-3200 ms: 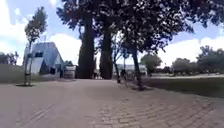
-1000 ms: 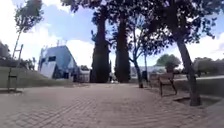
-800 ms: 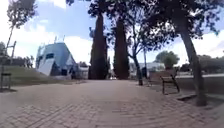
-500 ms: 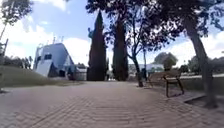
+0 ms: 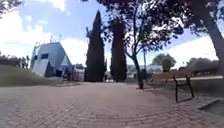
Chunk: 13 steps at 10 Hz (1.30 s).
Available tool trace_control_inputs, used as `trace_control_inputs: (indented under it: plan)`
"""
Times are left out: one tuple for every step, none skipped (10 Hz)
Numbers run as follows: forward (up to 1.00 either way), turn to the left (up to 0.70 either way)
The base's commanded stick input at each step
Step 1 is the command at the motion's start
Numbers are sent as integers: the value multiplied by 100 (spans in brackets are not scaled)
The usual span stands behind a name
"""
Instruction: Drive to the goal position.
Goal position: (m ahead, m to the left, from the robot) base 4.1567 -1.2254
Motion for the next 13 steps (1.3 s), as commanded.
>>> trace_control_inputs:
  plan:
    - [100,0]
    - [100,0]
    - [100,0]
    - [100,0]
    - [100,0]
    - [100,0]
    - [100,0]
    - [100,0]
    - [100,0]
    - [100,0]
    - [100,0]
    - [100,0]
    - [100,0]
